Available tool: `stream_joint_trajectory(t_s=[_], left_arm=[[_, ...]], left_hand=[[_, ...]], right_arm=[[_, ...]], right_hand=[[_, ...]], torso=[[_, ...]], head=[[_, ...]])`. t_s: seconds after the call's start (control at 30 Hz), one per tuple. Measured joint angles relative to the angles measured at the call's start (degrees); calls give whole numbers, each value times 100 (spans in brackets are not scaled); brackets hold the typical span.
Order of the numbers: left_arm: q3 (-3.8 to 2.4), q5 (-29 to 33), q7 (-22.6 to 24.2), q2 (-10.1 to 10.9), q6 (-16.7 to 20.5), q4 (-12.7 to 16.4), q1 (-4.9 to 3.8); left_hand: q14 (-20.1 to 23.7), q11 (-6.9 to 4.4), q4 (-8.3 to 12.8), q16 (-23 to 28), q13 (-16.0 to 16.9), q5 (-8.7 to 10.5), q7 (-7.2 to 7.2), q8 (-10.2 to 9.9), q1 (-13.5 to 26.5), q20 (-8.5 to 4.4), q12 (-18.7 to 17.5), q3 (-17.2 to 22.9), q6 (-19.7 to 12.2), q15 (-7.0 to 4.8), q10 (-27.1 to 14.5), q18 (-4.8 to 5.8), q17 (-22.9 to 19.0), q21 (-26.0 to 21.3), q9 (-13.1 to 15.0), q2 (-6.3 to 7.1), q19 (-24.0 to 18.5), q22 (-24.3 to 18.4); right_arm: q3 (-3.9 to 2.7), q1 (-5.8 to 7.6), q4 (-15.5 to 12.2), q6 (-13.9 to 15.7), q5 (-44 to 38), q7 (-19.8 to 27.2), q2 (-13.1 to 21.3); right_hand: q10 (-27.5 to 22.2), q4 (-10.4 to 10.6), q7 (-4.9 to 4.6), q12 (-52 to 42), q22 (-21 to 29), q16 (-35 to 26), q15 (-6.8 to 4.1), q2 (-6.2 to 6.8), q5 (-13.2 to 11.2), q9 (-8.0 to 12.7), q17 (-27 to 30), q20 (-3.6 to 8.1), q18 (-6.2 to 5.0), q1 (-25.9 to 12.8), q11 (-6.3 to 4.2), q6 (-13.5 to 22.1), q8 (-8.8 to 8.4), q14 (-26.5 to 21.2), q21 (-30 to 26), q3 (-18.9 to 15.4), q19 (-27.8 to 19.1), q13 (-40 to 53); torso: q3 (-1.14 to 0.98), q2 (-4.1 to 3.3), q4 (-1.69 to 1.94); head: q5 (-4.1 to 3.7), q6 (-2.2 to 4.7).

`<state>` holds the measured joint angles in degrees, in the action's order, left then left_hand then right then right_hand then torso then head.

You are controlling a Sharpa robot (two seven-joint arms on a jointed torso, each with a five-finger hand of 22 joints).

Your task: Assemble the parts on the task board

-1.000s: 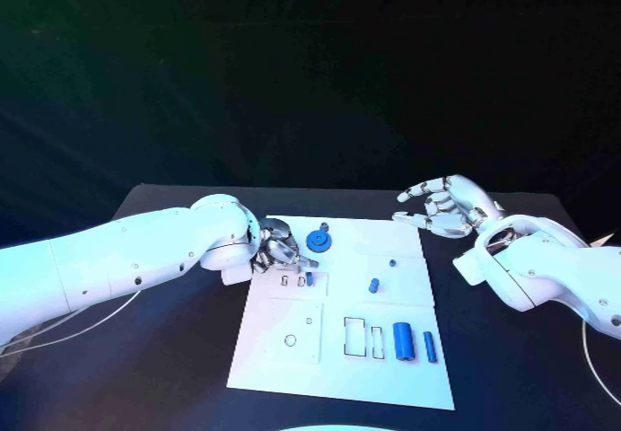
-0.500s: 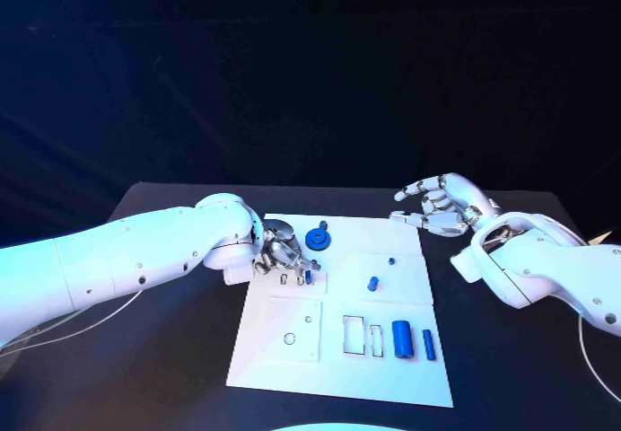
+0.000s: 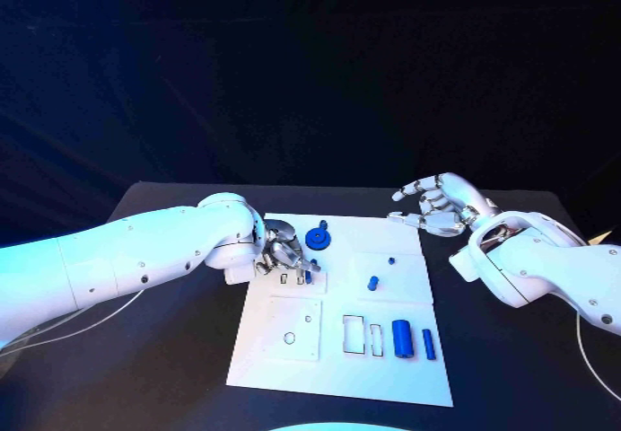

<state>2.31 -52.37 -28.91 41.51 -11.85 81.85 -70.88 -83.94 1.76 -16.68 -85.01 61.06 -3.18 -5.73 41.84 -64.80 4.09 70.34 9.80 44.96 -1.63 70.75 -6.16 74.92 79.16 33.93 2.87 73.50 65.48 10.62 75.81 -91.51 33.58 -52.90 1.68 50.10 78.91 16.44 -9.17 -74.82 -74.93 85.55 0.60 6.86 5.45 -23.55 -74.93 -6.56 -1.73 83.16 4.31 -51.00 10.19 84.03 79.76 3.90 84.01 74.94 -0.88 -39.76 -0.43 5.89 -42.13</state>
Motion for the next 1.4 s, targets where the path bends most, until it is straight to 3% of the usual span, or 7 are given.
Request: stream_joint_trajectory(t_s=[0.27, 0.53, 0.87, 0.93, 1.03, 1.2, 1.4], left_arm=[[6, 11, -3, -34, -17, -39, 0], [6, 79, -3, -39, -41, -48, 0], [-6, 254, 9, 6, -76, -36, -10], [-6, 296, 9, 28, -79, -27, -9], [-3, 345, 9, 54, -80, -18, -3], [-2, 431, 1, 99, -82, 12, -1], [-9, 544, 0, 180, -77, 95, -2]], left_hand=[[0, -18, 6, 0, -22, 0, 0, 0, -323, 0, 0, 6, 0, 0, -18, 0, 0, 0, 8, -111, 0, 18], [0, -42, 47, 0, -54, 0, 0, 0, -836, 21, 0, 209, 0, 0, -42, 0, -1, 18, 34, -116, -21, 23], [-14, -83, 41, -44, -149, 23, 66, 73, -1269, 18, -24, 917, 21, -72, -83, 1, -1, 18, 93, -229, -24, 49], [-2, -94, 42, -44, -163, 38, 88, 122, -1307, -1, -24, 1172, 2, -84, -94, 0, -1, 18, 164, -192, -43, 49], [-2, -103, -220, -44, -206, 44, 103, 221, -1342, -1, -53, 1504, -23, -84, -104, -1, -1, 18, 259, -151, -43, 62], [-2, -103, -204, -64, -269, 32, 97, 298, -1063, -1, -70, 2297, -66, -84, -104, 0, -1, 44, 518, 128, -43, 81], [-2, -103, -85, -64, -321, 30, 80, 337, -829, -1, -112, 2622, -82, -83, -104, -1, -1, 44, 627, 285, -43, 107]], right_arm=[[1, 0, 2, -4, -45, -29, -14], [1, -4, 21, -23, -55, -49, -32], [1, -4, 43, -58, -36, -73, -37], [1, -4, 56, -62, -32, -84, -41], [1, -4, 78, -63, -24, -100, -42], [1, -4, 108, -63, -3, -126, -46], [1, -5, 133, -60, 21, -148, -46]], right_hand=[[-52, 0, 0, 50, 1, -34, 0, 0, 0, 0, 1, 0, 0, 0, 8, 0, 0, 0, -24, 0, 0, -1], [-51, 0, 21, 51, 1, -34, 0, -3, 0, 0, 1, 0, 0, -3, 8, 21, 23, 0, -24, 0, 0, -1], [-51, 0, 21, 50, 2, -34, 0, -31, 0, 0, 2, 0, 0, -31, 9, 21, 23, 0, -55, 0, 0, 0], [-51, 0, 21, 50, 2, -34, 0, -31, 0, 0, 2, 0, 0, -31, 8, 21, 23, 0, -55, 0, 0, 0], [-51, 0, 5, 50, 2, -34, 0, -31, 0, 0, 2, 0, 0, -31, 9, 37, 23, 0, -55, 0, 0, 0], [-51, 0, 4, 50, 3, -34, 0, -31, 22, 0, 2, -1, 0, -30, 9, 38, 23, 0, -55, 0, 0, 0], [-51, 0, 4, 50, 3, -34, 0, -30, 57, 2, 2, 0, 0, -30, 9, 38, 23, 0, -90, 0, 0, 0]], torso=[[-2, 1, -1], [-3, 3, 0], [-5, 5, -1], [-5, 5, -2], [-5, 5, -2], [-5, 5, 1], [-5, 5, 1]], head=[[10, -14], [7, -23], [23, -36], [28, -38], [30, -38], [51, -37], [70, -40]])
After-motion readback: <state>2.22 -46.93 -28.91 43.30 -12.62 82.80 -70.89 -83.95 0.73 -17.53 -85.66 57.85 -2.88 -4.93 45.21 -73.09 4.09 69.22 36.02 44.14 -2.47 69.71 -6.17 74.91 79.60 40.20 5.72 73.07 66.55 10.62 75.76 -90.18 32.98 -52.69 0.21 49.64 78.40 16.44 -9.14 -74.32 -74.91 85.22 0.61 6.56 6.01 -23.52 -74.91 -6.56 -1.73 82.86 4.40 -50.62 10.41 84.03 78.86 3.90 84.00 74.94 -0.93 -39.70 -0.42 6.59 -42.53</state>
